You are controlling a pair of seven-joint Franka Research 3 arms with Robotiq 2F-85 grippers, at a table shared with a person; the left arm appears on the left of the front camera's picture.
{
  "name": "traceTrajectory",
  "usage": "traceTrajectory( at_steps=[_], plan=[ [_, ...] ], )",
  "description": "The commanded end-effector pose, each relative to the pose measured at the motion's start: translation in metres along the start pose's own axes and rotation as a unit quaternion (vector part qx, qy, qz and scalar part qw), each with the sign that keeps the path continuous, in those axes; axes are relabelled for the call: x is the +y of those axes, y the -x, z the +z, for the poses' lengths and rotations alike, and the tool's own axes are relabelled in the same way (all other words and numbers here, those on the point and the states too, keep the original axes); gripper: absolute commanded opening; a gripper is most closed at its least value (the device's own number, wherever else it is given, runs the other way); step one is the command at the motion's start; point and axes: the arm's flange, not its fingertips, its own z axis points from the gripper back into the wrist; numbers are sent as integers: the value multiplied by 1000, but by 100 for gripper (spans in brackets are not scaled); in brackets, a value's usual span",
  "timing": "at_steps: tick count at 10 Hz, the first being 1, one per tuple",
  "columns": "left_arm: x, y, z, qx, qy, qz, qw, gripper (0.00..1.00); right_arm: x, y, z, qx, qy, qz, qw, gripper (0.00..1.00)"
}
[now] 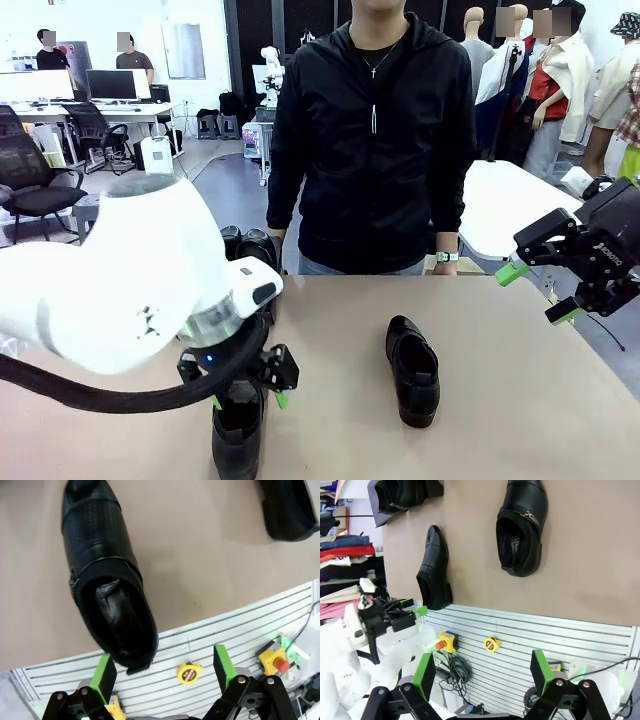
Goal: Organize the shoes by placing them on the stand.
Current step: Place the Shoe from the middle of the table onto the Shoes Stand.
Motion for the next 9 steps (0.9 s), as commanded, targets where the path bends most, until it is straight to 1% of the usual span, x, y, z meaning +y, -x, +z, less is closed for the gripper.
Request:
traceTrajectory(
  at_steps=[1,4,5,7,8,9],
  plan=[
    [-9,-13,-31,-5,-17,8,1000,100,0,-2,2,2,-12,9,1000,100],
    [-12,-23,-69,-12,-31,16,999,100,0,-2,2,2,-12,9,1000,100],
    [-11,-29,-75,-24,-43,17,999,100,0,-2,2,2,-12,9,1000,100],
    [-9,-35,-82,-30,-55,27,998,100,0,-2,2,2,-12,9,1000,100],
    [-8,-36,-82,-34,-63,31,997,42,0,-2,2,2,-12,9,1000,100],
    [-7,-36,-80,-35,-64,33,997,0,0,-2,2,2,-12,9,1000,100]
  ],
)
